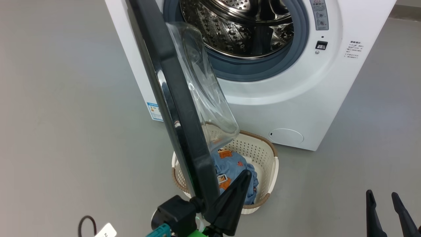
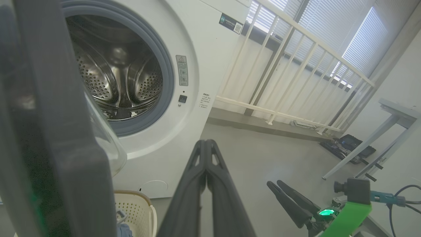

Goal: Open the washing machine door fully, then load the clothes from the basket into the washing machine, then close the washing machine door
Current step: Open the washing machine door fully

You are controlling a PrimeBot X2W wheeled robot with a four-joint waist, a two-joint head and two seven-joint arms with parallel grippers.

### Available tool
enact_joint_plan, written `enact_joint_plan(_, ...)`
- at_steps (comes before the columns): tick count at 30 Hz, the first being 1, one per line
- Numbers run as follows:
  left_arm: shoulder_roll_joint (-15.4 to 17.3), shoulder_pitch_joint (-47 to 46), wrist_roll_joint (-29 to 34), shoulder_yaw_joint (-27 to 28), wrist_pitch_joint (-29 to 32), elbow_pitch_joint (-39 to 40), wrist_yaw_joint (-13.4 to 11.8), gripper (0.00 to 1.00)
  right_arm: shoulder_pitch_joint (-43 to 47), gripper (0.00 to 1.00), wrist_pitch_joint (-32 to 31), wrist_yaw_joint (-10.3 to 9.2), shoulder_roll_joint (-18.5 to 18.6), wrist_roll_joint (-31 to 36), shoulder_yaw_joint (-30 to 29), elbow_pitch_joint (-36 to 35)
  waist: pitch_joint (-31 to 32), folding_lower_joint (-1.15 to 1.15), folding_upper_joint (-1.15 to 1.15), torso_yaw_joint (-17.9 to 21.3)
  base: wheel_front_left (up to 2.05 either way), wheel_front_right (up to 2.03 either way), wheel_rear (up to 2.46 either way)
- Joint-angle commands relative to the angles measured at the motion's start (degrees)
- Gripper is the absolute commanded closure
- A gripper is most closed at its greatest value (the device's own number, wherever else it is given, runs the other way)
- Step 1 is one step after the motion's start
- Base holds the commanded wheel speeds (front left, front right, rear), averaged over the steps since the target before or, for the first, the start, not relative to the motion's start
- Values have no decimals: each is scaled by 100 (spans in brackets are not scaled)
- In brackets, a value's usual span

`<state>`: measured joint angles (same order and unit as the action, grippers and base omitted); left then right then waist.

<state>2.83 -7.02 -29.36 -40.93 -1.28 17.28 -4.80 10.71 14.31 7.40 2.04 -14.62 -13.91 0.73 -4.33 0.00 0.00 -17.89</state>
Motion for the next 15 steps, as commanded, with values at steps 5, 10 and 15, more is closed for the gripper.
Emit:
enact_joint_plan(5,27,-11,-160,217,22,-154,-10,100,-209,0,69,9,84,22,146,-105,-28,0,0,-24,0,0,0)
enact_joint_plan(10,38,37,-229,247,31,-338,-43,100,-229,0,69,9,84,21,154,-97,-49,0,0,-18,0,0,0)
enact_joint_plan(15,37,51,-239,267,-9,-431,-89,100,-241,0,69,9,84,23,147,-98,-94,0,0,-27,0,0,0)
